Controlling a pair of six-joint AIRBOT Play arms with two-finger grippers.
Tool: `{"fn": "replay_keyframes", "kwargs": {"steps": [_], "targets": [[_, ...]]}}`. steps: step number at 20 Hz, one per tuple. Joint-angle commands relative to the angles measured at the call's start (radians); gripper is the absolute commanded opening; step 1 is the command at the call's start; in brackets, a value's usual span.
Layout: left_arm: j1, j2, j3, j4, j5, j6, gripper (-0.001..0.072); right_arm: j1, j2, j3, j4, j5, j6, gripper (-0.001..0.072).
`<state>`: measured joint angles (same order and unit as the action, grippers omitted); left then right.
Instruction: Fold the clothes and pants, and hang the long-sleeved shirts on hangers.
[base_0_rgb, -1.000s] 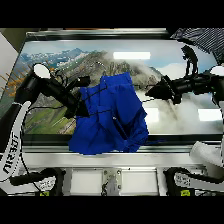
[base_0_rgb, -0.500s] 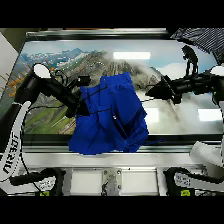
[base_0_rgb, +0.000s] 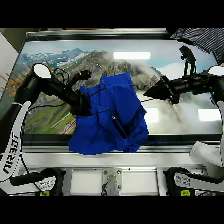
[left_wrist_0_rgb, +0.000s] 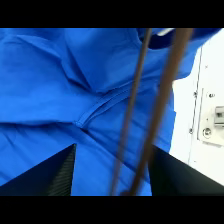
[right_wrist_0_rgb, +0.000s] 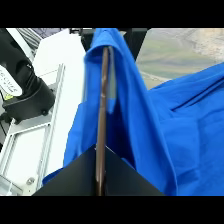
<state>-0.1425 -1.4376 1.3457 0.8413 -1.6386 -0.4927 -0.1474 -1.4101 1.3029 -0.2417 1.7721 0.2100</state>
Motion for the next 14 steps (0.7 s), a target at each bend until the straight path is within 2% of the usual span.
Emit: {"fn": "replay_keyframes", "kwargs": {"steps": [1, 3, 7, 14], "targets": [[0.029, 0.0, 0.0, 0.003, -0.016, -0.079, 0.0449, -0.001, 0.0, 0.0, -0.004, 0.004, -0.001, 0.0005], [0.034, 0.0, 0.0, 0.004, -0.015, -0.11, 0.0449, -0.001, 0.0, 0.0, -0.004, -0.022, 0.0, 0.0004], [0.017, 0.0, 0.0, 0.003, -0.005, -0.11, 0.0448, 0.0, 0.001, 0.0, 0.015, -0.072, 0.003, 0.0003], [0.015, 0.001, 0.001, -0.006, 0.017, -0.111, 0.0448, 0.0, 0.0, 0.0, 0.113, -0.072, 0.003, 0.0003]]}}
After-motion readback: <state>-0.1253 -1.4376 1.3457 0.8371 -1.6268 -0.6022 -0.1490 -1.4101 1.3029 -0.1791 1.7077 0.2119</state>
